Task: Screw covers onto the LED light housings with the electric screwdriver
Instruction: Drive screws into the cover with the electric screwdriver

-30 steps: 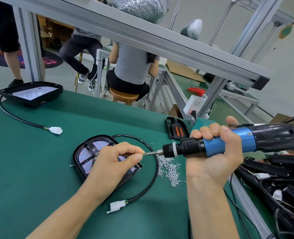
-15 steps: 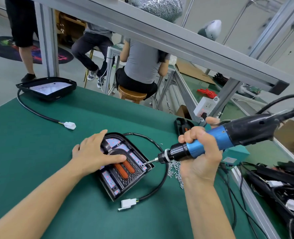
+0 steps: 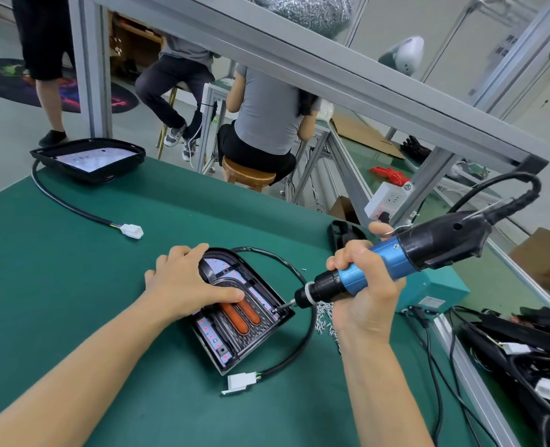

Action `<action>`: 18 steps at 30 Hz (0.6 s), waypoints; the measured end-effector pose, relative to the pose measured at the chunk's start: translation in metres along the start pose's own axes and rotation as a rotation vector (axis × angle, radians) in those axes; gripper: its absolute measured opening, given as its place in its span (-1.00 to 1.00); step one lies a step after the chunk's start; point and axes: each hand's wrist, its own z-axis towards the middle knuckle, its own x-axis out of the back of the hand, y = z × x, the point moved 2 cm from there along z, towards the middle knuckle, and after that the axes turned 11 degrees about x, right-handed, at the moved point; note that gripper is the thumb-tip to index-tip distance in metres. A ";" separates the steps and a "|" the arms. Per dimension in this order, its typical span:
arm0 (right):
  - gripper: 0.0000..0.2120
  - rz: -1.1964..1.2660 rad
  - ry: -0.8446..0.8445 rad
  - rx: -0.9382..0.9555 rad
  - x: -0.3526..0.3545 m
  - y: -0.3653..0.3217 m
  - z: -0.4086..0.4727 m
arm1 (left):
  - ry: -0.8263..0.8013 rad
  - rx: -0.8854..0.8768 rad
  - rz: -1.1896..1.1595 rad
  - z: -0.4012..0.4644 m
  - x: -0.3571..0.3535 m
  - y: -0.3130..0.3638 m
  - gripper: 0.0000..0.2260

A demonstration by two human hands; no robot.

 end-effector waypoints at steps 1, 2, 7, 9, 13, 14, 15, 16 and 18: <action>-0.70 -0.006 0.001 -0.002 0.000 0.001 0.000 | 0.005 -0.002 -0.002 0.000 0.000 0.000 0.11; -0.70 -0.011 -0.001 -0.005 0.000 0.001 0.000 | 0.012 -0.004 -0.001 -0.001 -0.001 -0.001 0.11; -0.70 -0.034 -0.080 -0.013 -0.001 0.003 0.000 | 0.054 -0.023 0.018 -0.001 -0.002 0.001 0.12; -0.68 -0.054 -0.150 -0.011 -0.005 0.004 0.000 | 0.079 -0.033 0.034 0.000 -0.004 0.002 0.08; -0.66 -0.044 -0.247 -0.018 -0.015 0.005 0.001 | 0.095 -0.035 0.030 0.002 -0.006 0.000 0.02; -0.66 -0.033 -0.254 -0.027 -0.016 0.005 0.001 | 0.094 -0.036 0.029 0.002 -0.006 0.000 0.03; -0.66 -0.025 -0.258 -0.034 -0.016 0.005 0.001 | 0.097 -0.038 0.029 0.002 -0.006 -0.001 0.03; -0.66 -0.025 -0.258 -0.039 -0.016 0.006 0.002 | 0.103 -0.040 0.032 0.002 -0.006 -0.001 0.02; -0.72 -0.034 -0.254 -0.047 -0.014 0.006 0.001 | 0.115 -0.042 0.042 0.001 -0.006 0.000 0.01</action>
